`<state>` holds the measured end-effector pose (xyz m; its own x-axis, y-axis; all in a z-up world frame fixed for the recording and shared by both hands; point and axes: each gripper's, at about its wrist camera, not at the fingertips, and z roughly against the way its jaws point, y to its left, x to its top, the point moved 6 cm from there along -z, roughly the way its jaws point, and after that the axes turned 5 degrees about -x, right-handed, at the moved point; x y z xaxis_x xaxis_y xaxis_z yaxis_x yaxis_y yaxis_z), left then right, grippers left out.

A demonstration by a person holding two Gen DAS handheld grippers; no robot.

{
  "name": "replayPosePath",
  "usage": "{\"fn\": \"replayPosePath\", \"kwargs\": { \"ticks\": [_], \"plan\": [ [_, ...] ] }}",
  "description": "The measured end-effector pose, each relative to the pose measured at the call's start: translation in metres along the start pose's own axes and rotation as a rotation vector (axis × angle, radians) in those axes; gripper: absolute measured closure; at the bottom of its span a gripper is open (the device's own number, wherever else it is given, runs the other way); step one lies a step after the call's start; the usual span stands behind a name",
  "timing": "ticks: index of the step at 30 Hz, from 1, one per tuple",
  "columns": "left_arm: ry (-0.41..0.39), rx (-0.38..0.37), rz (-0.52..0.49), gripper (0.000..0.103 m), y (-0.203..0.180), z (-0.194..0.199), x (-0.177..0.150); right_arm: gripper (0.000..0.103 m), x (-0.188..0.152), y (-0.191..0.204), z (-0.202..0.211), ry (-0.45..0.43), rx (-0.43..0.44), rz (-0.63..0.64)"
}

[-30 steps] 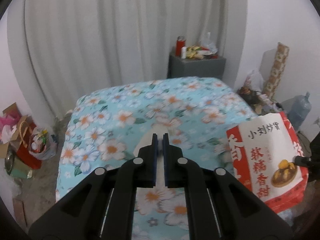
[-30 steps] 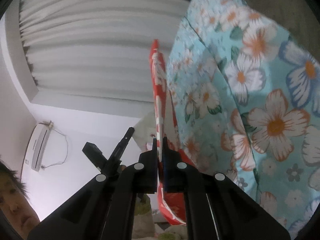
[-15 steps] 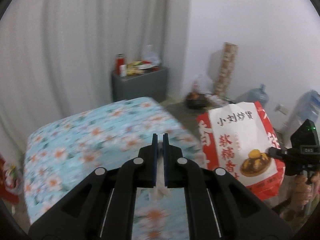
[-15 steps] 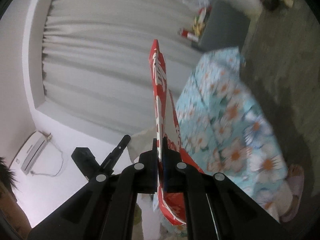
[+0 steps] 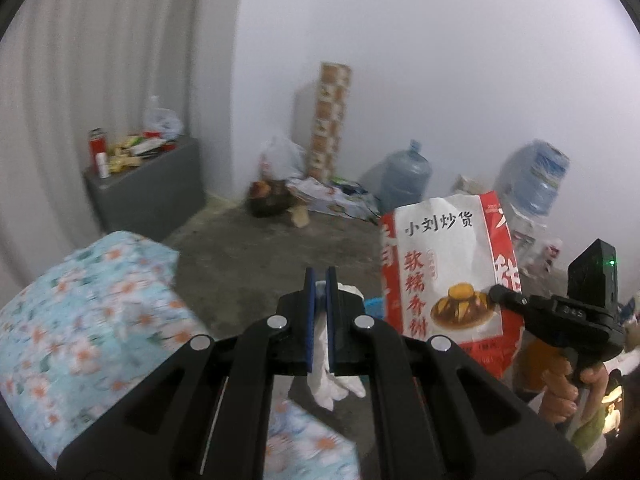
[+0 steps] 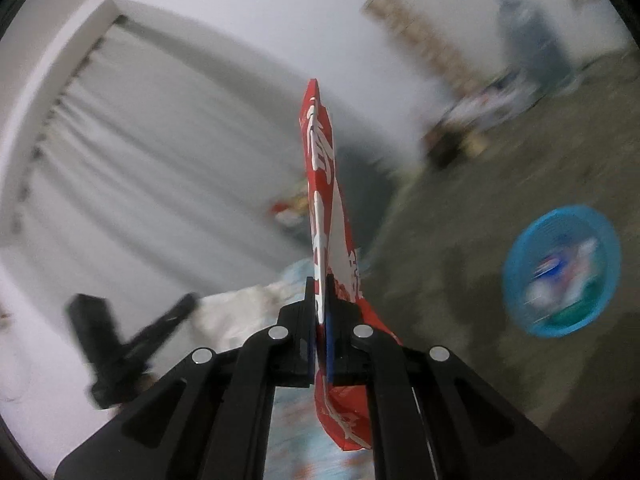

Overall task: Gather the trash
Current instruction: 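Carry the snack bag and tissue over the blue wastebasket with both grippers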

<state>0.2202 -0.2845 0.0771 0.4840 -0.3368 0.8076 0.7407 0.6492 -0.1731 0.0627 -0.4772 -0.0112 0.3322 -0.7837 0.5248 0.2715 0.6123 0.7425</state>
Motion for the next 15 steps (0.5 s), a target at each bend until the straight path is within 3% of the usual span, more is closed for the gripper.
{"fn": "replayPosePath", "kwargs": {
  "ticks": [6,10,15],
  "plan": [
    [0.062,-0.056,-0.032,0.100,-0.024,-0.049,-0.004,0.099,0.024,-0.083,-0.016,-0.077,-0.439,0.061],
    [0.119,-0.071,-0.042,0.100,-0.026,-0.086,-0.014,0.099,0.023,-0.135,-0.058,-0.038,-0.605,0.068],
    [0.171,-0.074,-0.031,0.100,-0.020,-0.125,-0.021,0.099,0.019,-0.187,-0.121,0.022,-0.789,0.165]
  ]
}}
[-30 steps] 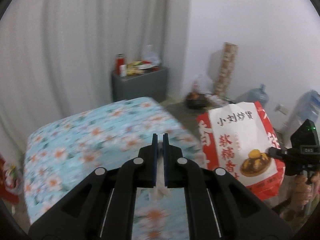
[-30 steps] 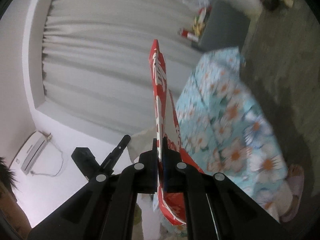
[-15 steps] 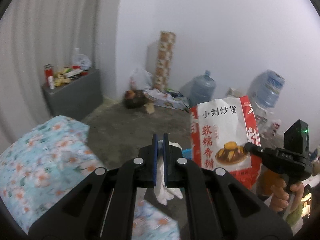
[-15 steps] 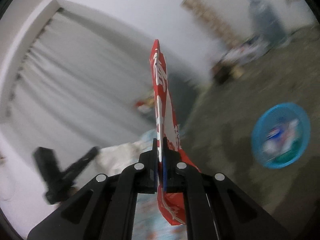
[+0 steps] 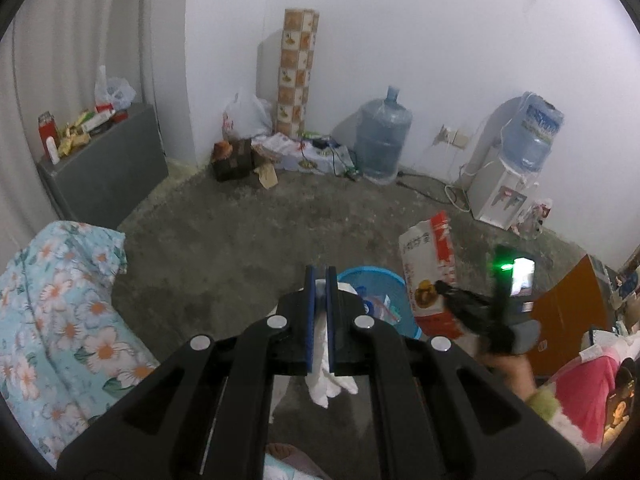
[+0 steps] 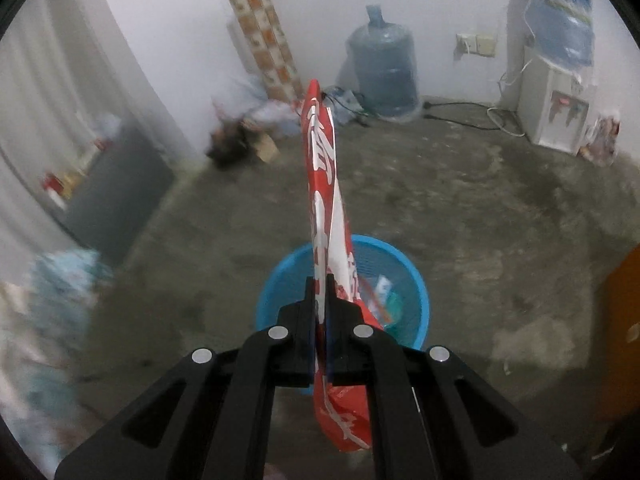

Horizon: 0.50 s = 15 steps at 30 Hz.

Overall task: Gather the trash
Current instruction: 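Carry the snack bag and tissue over the blue wastebasket with both grippers, then open both grippers to drop the snack bag and tissue into the wastebasket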

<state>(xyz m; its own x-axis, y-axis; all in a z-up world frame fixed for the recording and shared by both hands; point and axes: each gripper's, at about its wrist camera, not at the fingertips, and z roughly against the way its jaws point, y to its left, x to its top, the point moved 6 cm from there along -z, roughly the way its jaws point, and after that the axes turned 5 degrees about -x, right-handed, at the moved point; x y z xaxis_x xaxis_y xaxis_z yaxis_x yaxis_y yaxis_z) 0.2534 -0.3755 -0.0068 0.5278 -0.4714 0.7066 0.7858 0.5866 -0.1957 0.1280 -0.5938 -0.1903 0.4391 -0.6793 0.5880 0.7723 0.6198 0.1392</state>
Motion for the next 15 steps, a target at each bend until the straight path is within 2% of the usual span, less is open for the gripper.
{"fn": "replayPosePath", "kwargs": {
  "ticks": [2,3,4,6,8,10,13,15],
  "plan": [
    [0.016,-0.004,0.004,0.100,0.002,-0.012,0.001,0.093,-0.006,0.009,-0.034,0.017,-0.054,0.047],
    [0.026,-0.008,0.007,0.100,0.003,-0.019,0.000,0.088,-0.012,0.015,-0.049,0.050,-0.052,0.060],
    [0.037,-0.011,0.009,0.100,0.003,-0.025,0.000,0.080,-0.022,0.020,-0.071,0.146,-0.010,0.039],
    [0.052,-0.016,0.008,0.100,0.002,-0.033,-0.002,0.071,-0.030,0.014,-0.081,0.217,0.085,-0.075],
    [0.062,-0.020,0.001,0.100,0.000,-0.040,-0.002,0.047,-0.029,0.002,-0.071,0.175,0.138,-0.183],
    [0.076,-0.030,-0.009,0.100,-0.007,-0.049,-0.003,0.044,-0.025,-0.021,-0.054,0.098,0.151,-0.282],
    [0.093,-0.053,-0.023,0.100,-0.020,-0.063,-0.004,0.044,-0.024,-0.054,-0.040,0.061,0.145,-0.376],
    [0.124,-0.094,-0.027,0.100,-0.036,-0.079,-0.005,0.044,-0.025,-0.082,-0.031,0.027,0.131,-0.440]
  ]
}}
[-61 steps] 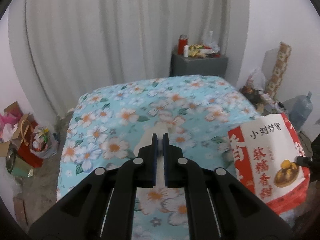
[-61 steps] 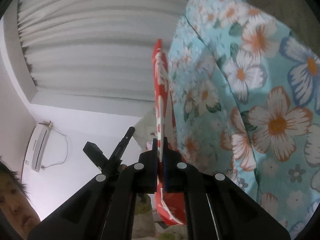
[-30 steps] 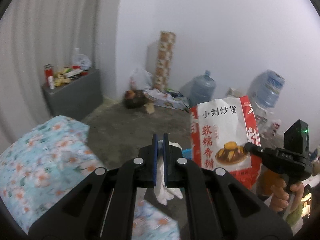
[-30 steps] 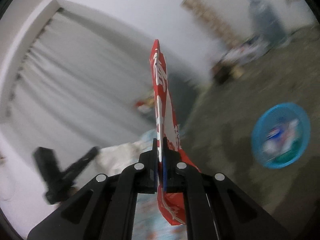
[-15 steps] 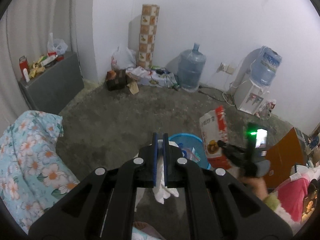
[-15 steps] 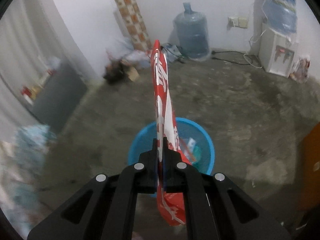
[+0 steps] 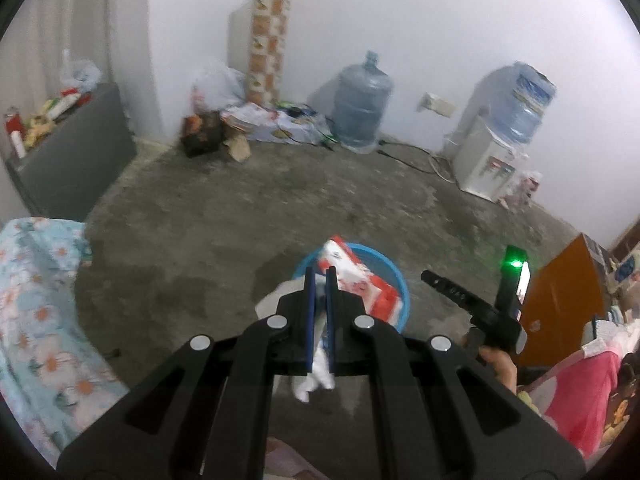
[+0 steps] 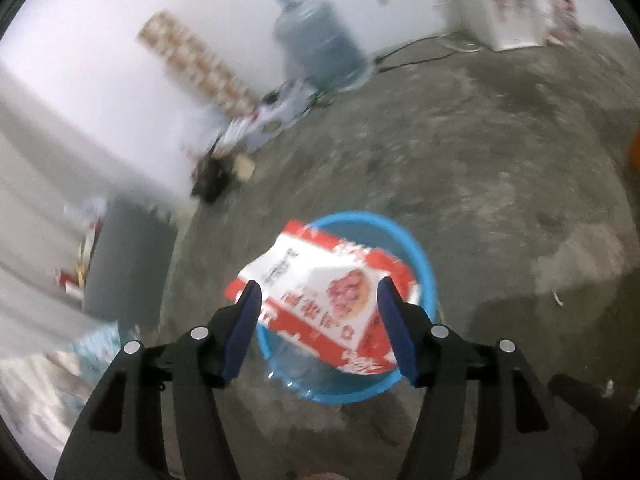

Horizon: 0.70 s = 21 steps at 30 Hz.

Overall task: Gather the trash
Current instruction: 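Open both grippers to drop the snack bag and tissue into the wastebasket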

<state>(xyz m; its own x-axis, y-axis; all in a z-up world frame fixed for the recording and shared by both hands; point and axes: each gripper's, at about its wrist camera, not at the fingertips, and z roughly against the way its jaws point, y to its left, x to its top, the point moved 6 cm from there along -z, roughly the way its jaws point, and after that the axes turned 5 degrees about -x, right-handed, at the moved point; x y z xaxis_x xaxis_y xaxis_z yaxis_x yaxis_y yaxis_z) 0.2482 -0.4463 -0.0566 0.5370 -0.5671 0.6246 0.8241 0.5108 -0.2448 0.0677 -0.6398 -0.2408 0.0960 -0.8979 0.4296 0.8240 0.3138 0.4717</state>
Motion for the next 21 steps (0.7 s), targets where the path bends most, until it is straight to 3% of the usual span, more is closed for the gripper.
{"fn": "replayPosePath", "kwargs": {
  "ticks": [7,9,10,11,14,21],
  "plan": [
    [0.096,-0.143,-0.031,0.099,-0.068,-0.085,0.025,0.044,0.005,-0.026,0.022,-0.047,0.010,-0.074],
    [0.111,-0.131,-0.058,0.077,-0.079,-0.110,0.032,0.044,0.004,-0.026,0.019,-0.039,0.009,-0.086],
    [0.136,-0.123,-0.072,0.044,-0.080,-0.124,0.031,0.044,0.004,-0.027,0.018,-0.036,0.008,-0.091],
    [0.164,-0.079,-0.082,0.031,-0.078,-0.138,0.028,0.044,0.004,-0.030,0.016,-0.032,0.008,-0.098],
    [0.191,0.017,-0.083,0.031,-0.060,-0.148,0.019,0.044,0.001,-0.032,0.013,-0.017,0.000,-0.086],
    [0.116,0.042,-0.011,0.031,-0.018,-0.089,0.013,0.044,-0.006,-0.033,0.009,-0.007,-0.007,-0.052]
  ]
}}
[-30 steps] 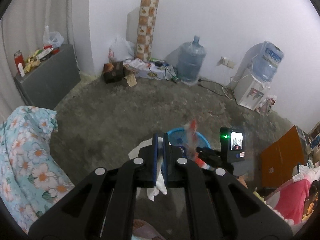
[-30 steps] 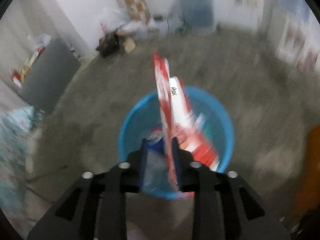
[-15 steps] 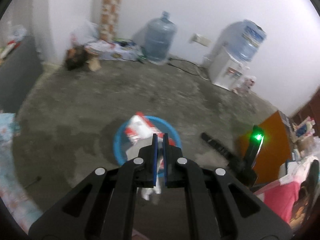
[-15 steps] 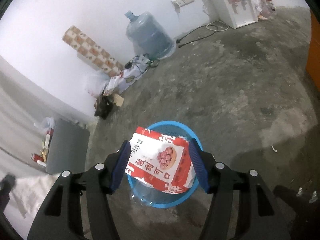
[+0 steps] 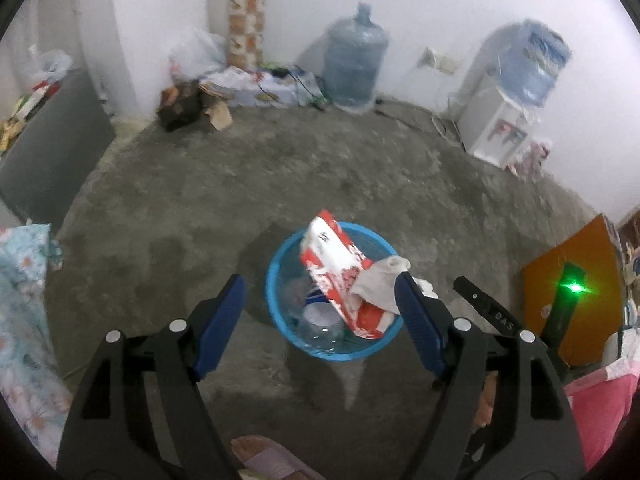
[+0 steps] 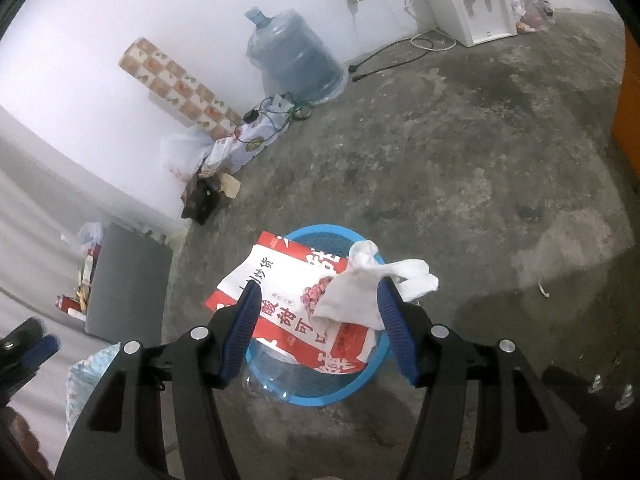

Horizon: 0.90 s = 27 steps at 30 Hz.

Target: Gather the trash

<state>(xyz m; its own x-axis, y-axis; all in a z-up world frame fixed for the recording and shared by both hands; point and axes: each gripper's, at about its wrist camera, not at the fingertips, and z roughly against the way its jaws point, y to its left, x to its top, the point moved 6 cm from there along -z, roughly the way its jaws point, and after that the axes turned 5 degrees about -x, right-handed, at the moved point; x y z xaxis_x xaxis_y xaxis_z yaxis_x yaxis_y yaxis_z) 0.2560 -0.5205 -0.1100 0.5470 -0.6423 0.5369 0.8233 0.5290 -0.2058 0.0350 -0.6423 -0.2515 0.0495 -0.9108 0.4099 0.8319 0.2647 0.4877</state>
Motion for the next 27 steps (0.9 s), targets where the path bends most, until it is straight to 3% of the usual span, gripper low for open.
{"fn": "replayPosePath", "kwargs": {
  "ticks": [6,10,14,19,22,27],
  "plan": [
    [-0.137,0.027,0.003,0.031,0.022,0.096,-0.009,0.044,0.003,0.012,0.016,-0.024,0.017,-0.004],
    [-0.243,0.051,0.032,0.022,0.035,0.170,-0.034,0.043,-0.008,0.075,0.044,-0.052,0.072,0.154],
    [-0.327,0.110,0.109,0.015,0.057,0.237,-0.067,0.021,-0.034,0.160,0.095,-0.136,0.158,0.379],
    [-0.426,0.279,0.276,0.011,0.093,0.317,-0.123,0.006,-0.088,0.249,0.168,-0.255,0.282,0.647],
    [-0.489,0.400,0.393,0.010,0.112,0.356,-0.162,0.006,-0.123,0.284,0.203,-0.293,0.332,0.755],
    [-0.550,0.526,0.546,0.009,0.129,0.395,-0.224,0.006,-0.168,0.316,0.254,-0.293,0.417,0.859]
  ]
}}
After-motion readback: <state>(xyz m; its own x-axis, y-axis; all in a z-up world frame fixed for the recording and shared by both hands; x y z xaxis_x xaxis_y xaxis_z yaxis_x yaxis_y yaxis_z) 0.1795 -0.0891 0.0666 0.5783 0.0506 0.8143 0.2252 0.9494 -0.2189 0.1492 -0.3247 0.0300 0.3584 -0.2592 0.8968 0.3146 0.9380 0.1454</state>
